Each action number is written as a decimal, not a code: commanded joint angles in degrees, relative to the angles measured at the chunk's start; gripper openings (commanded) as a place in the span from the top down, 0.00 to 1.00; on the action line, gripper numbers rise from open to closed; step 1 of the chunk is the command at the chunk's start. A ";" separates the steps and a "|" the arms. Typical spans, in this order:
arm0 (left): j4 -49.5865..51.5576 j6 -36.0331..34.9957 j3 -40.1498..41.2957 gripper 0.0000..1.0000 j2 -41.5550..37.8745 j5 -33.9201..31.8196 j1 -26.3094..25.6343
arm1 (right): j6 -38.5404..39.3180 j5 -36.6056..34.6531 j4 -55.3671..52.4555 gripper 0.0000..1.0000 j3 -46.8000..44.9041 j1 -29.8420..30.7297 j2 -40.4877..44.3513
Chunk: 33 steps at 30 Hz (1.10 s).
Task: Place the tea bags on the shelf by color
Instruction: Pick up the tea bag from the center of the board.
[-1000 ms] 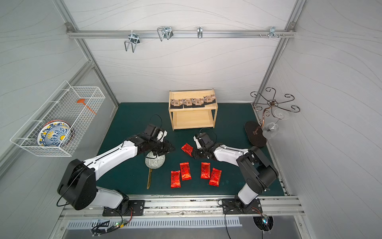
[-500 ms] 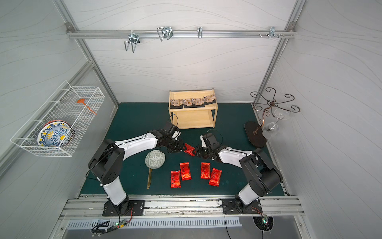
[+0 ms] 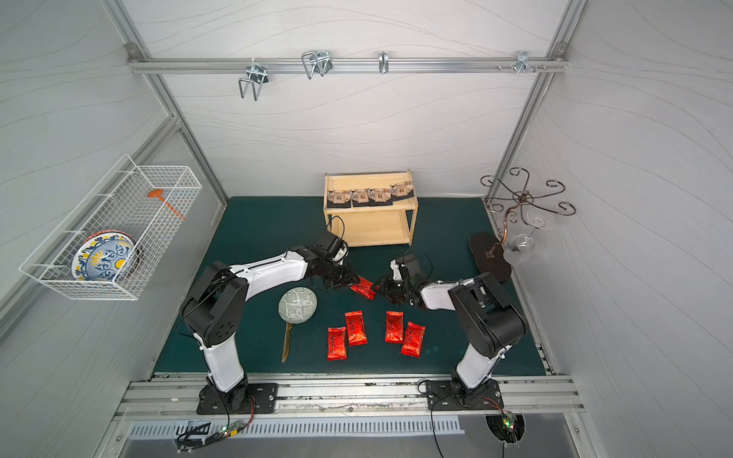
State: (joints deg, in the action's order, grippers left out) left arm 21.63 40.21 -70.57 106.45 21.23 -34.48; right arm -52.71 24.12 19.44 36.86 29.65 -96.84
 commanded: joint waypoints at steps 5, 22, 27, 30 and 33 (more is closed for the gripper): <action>0.60 -0.31 -4.36 0.59 3.77 -1.02 0.63 | -2.75 3.84 6.70 0.78 -0.74 -1.08 -2.57; 2.43 -0.96 -1.75 0.60 -1.31 -1.74 3.48 | -5.11 4.68 9.12 1.00 -2.07 -1.17 -2.40; 6.57 -3.31 2.60 0.59 -14.62 -4.30 8.65 | -8.96 -1.56 8.64 1.00 -2.97 -0.56 3.28; 8.29 -4.32 6.17 0.59 -21.61 -4.46 11.94 | -12.13 -11.07 7.30 1.00 -2.02 2.60 6.97; 9.07 -5.62 9.28 0.58 -26.72 -5.08 13.14 | -15.70 -23.34 6.30 1.00 0.45 7.17 7.94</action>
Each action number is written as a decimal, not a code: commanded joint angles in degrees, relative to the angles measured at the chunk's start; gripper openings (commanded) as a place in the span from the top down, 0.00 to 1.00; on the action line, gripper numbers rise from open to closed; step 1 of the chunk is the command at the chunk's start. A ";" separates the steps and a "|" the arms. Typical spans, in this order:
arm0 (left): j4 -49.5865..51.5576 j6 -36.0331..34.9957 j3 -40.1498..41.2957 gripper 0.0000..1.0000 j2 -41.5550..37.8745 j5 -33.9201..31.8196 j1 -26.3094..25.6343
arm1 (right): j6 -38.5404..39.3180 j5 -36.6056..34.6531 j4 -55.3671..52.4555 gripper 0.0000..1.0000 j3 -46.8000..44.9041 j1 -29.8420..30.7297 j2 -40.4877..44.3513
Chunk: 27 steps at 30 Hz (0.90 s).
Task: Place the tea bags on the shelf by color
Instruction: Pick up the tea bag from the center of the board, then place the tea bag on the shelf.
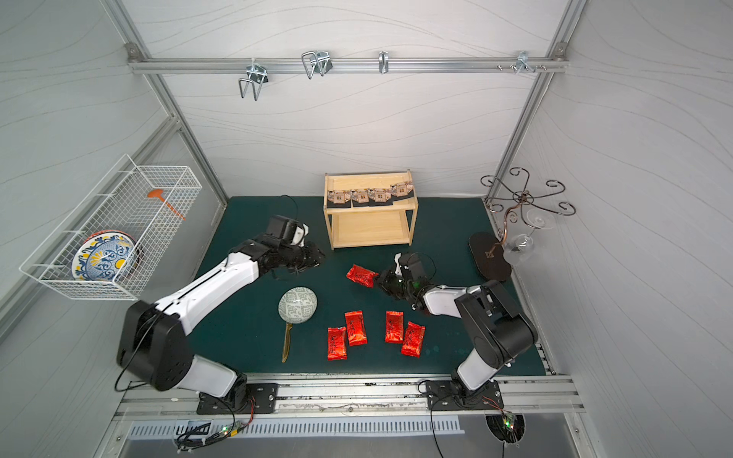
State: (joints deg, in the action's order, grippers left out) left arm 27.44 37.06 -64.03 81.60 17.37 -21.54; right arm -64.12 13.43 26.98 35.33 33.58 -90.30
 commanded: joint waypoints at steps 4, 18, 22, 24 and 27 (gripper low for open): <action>3.76 -3.55 5.73 0.58 -5.81 -0.44 1.19 | -8.72 -26.15 -6.17 1.00 10.56 8.01 -3.37; 4.37 -5.67 10.45 0.58 -12.11 1.29 2.91 | -18.60 -37.29 -12.42 1.00 38.71 9.10 -28.85; 4.29 -5.77 10.87 0.58 -12.14 1.71 2.91 | -18.96 -38.03 -12.47 1.00 42.58 9.08 -31.76; 4.24 -5.76 11.04 0.58 -12.32 1.79 2.91 | -19.20 -38.13 -12.97 1.00 44.16 9.15 -32.86; 3.87 -5.68 10.97 0.58 -12.36 1.95 2.95 | -19.81 -38.12 -13.45 1.00 46.59 9.48 -34.74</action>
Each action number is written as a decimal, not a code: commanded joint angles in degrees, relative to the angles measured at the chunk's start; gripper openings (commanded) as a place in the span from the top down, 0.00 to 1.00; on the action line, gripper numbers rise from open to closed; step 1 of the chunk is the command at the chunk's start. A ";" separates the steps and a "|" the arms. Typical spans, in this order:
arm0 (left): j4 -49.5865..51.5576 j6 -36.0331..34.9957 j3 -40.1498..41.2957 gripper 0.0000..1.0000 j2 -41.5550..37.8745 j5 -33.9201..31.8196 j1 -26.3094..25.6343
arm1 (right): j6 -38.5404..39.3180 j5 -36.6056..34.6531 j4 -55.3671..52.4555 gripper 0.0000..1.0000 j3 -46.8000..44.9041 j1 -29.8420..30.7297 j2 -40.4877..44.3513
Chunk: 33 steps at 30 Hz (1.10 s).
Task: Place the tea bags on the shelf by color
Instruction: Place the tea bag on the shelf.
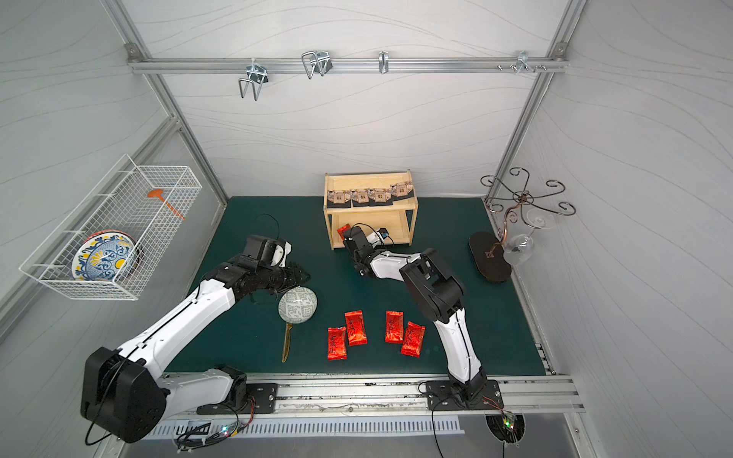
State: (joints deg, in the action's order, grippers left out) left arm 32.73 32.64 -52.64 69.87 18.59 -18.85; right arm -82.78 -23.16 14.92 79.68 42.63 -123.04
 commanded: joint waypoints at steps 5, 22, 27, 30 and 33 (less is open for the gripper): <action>-1.35 -1.27 -0.36 0.58 -0.49 1.01 0.47 | -3.05 0.01 -1.82 1.00 5.54 0.52 -5.11; -1.68 -1.22 -0.05 0.58 -0.87 1.45 1.08 | -4.32 1.84 -5.83 0.95 11.09 2.50 -8.20; -1.86 -1.17 0.04 0.58 -0.90 1.60 1.18 | -4.91 1.63 -6.53 0.94 10.43 2.88 -7.75; -1.90 -1.18 0.08 0.58 -0.89 1.72 1.14 | -5.48 1.57 -6.78 0.94 9.32 3.07 -7.39; -1.97 -1.18 0.25 0.58 -0.71 1.97 1.14 | -5.86 1.54 -6.74 0.94 8.48 3.41 -7.04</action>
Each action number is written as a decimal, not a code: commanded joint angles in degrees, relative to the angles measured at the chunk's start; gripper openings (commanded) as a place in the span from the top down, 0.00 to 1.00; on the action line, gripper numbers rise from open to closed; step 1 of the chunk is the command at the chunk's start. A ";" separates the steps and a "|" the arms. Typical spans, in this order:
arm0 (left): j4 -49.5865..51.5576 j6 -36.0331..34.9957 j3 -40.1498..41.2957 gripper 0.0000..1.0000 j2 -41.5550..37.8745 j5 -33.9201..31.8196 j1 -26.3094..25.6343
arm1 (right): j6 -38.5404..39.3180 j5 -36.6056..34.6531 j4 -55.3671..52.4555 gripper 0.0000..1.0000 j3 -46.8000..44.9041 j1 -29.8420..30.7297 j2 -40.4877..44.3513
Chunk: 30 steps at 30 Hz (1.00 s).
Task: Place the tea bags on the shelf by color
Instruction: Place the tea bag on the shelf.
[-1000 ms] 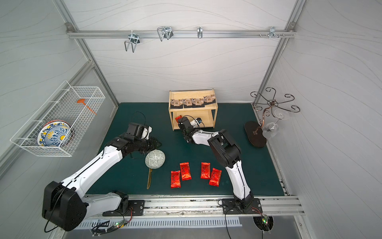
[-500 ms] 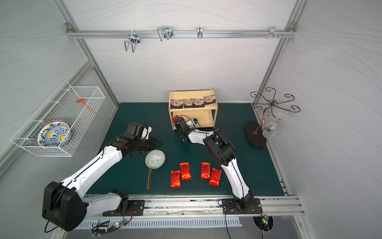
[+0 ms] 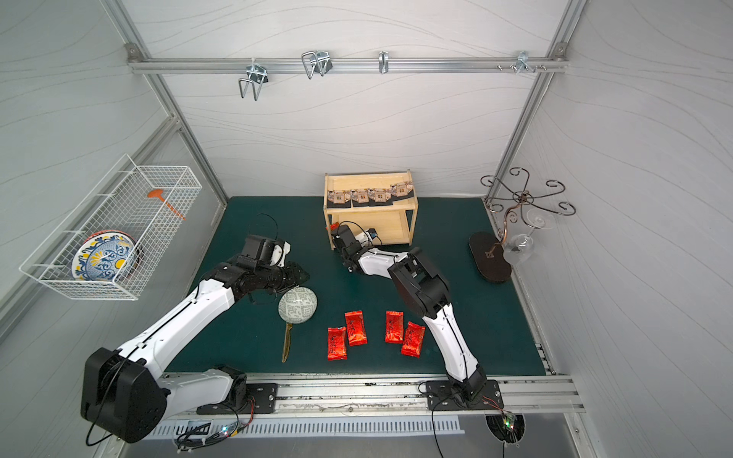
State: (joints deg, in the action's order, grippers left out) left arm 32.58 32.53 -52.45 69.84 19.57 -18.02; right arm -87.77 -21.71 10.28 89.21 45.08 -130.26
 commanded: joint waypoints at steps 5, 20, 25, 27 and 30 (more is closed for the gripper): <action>-2.08 -0.97 0.06 0.58 -0.52 1.08 0.36 | -1.35 0.31 -1.72 0.94 -2.09 1.16 0.57; -2.28 -0.89 0.41 0.58 -0.68 0.82 0.31 | -2.15 1.93 0.59 0.80 -1.36 1.24 -0.04; -2.07 -1.02 0.43 0.58 -1.27 0.64 0.38 | -0.56 2.75 2.18 0.74 -2.03 1.08 0.45; -1.99 -1.22 0.45 0.58 -2.12 0.09 0.31 | 1.56 2.90 3.42 0.71 -3.74 0.75 1.97; -2.20 -1.33 0.82 0.58 -3.64 -0.67 0.31 | 5.62 2.29 4.33 0.63 -6.65 0.49 5.57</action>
State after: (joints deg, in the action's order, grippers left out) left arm 32.49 32.51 -51.48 68.38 19.90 -17.98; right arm -86.65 -19.22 14.57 84.90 45.74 -128.55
